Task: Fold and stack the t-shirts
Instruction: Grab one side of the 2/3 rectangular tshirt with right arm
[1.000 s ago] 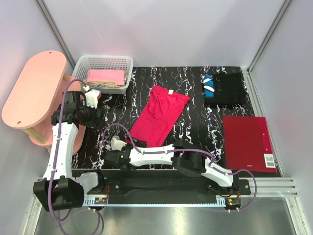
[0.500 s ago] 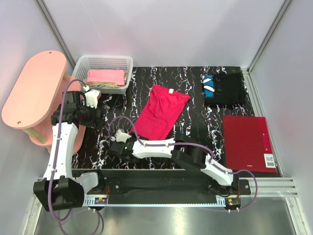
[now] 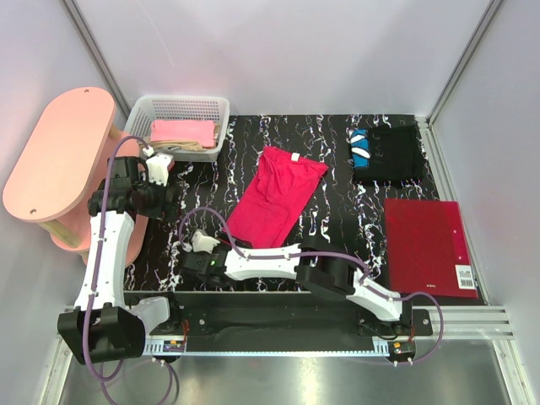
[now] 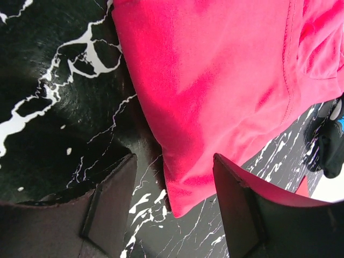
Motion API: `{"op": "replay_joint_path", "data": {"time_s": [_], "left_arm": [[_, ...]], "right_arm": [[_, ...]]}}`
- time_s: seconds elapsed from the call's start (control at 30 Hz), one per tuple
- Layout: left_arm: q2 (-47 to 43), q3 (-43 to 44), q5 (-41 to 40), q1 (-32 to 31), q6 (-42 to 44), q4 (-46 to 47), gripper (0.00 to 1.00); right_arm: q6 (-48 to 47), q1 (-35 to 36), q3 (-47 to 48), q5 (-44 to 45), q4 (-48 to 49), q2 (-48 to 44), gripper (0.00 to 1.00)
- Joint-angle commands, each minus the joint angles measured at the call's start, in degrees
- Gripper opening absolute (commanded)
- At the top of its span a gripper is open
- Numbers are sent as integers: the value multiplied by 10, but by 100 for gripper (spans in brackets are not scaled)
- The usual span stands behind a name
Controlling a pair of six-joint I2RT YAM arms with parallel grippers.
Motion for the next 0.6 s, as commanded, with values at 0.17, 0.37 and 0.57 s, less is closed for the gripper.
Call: {"op": "replay_joint_path", "data": {"time_s": [0.17,0.37,0.57], "left_arm": [[-9,8,6,4,-3,19,99],[-12,13,5,4,-1,18,99],[-14,21,9,4,-3,15,99]], "right_arm": [[13,0,4,-68,29,90,67],[1,-8,1,-64,47,118,64],[-6,-11,-8,-64,55,137,61]]}}
